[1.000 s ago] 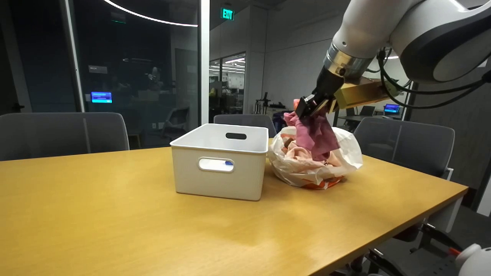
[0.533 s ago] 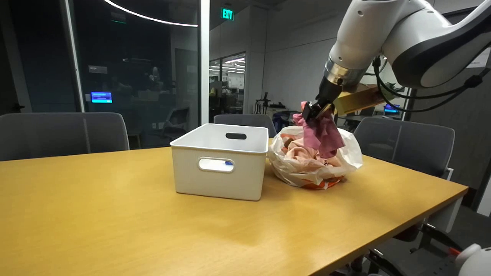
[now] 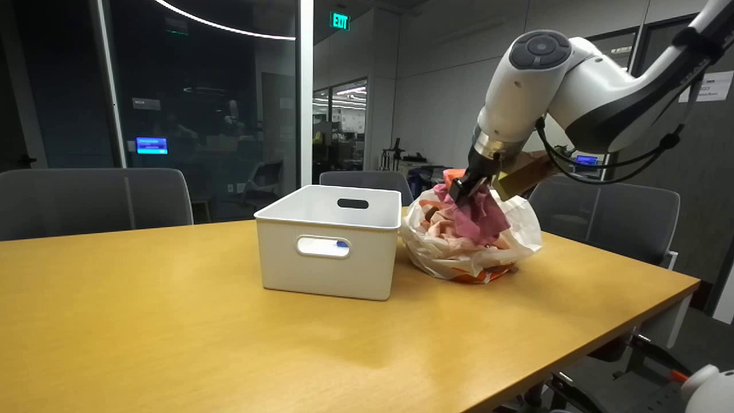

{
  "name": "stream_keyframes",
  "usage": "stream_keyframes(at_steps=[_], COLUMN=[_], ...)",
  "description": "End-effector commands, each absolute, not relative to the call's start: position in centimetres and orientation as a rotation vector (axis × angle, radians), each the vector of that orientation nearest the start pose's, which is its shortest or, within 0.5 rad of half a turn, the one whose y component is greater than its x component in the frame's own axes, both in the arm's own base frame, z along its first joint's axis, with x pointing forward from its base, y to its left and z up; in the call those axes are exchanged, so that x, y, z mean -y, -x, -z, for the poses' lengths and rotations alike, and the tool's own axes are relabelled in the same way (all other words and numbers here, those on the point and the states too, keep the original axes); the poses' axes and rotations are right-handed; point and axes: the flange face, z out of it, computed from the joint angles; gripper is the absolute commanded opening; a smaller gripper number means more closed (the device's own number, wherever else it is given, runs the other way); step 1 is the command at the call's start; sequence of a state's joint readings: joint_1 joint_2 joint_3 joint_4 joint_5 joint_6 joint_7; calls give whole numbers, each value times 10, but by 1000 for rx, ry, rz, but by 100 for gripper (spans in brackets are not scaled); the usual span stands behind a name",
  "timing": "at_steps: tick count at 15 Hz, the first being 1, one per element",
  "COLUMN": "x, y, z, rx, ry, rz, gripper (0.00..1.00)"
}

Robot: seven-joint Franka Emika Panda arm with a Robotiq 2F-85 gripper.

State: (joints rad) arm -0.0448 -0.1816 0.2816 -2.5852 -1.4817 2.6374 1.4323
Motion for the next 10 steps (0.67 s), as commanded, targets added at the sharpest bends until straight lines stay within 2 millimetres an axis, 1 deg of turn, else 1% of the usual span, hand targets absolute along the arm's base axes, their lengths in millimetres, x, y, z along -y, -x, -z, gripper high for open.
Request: stream_keyframes(at_steps=[1, 3, 5, 7, 8, 10], x=[-115, -110, -107, -107, -107, -105], y=[-436, -440, -447, -461, -468, -484], z=[-295, -280, -268, -258, -253, -246], rx=[276, 348, 421, 464, 470, 418], ry=[3400, 3433, 3470, 3489, 3498, 3501], rz=[1311, 1298, 1270, 1247, 1238, 1187], gripper=[5, 4, 5, 5, 4, 5])
